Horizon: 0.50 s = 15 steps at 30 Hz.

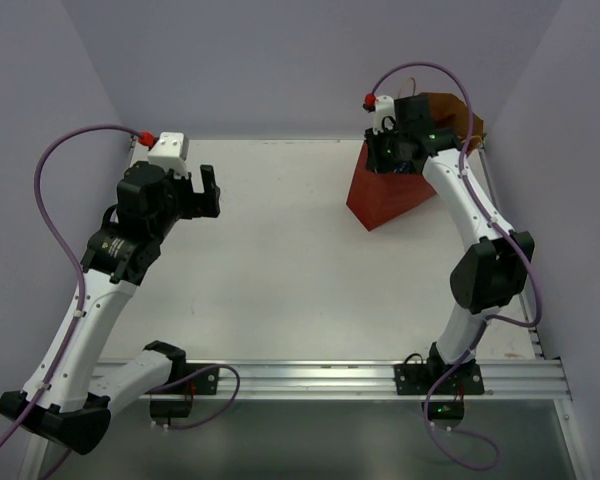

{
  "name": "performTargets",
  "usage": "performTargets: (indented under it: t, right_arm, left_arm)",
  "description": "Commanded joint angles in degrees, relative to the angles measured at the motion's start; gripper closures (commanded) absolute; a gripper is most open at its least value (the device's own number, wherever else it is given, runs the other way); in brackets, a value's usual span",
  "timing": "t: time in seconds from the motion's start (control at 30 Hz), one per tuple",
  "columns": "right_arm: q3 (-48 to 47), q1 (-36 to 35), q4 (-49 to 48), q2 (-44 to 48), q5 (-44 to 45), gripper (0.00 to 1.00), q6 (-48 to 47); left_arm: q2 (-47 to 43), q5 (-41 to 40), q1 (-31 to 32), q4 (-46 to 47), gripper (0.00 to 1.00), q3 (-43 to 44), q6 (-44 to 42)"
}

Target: Take the snacks out of the paper bag

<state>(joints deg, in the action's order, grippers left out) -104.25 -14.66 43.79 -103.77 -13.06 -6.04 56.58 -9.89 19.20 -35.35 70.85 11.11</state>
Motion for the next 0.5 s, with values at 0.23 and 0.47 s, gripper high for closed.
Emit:
performTargets:
  t: [0.23, 0.47]
  right_arm:
    - [-0.43, -5.47, 0.24, 1.28, 3.30, 1.00, -1.87]
    - [1.24, -12.41, 0.42, 2.60, 3.39, 1.00, -0.20]
  left_arm:
    - [-1.12, -0.48, 0.22, 0.02, 0.00, 1.40, -1.53]
    - [-1.03, 0.05, 0.22, -0.15, 0.00, 1.57, -1.62]
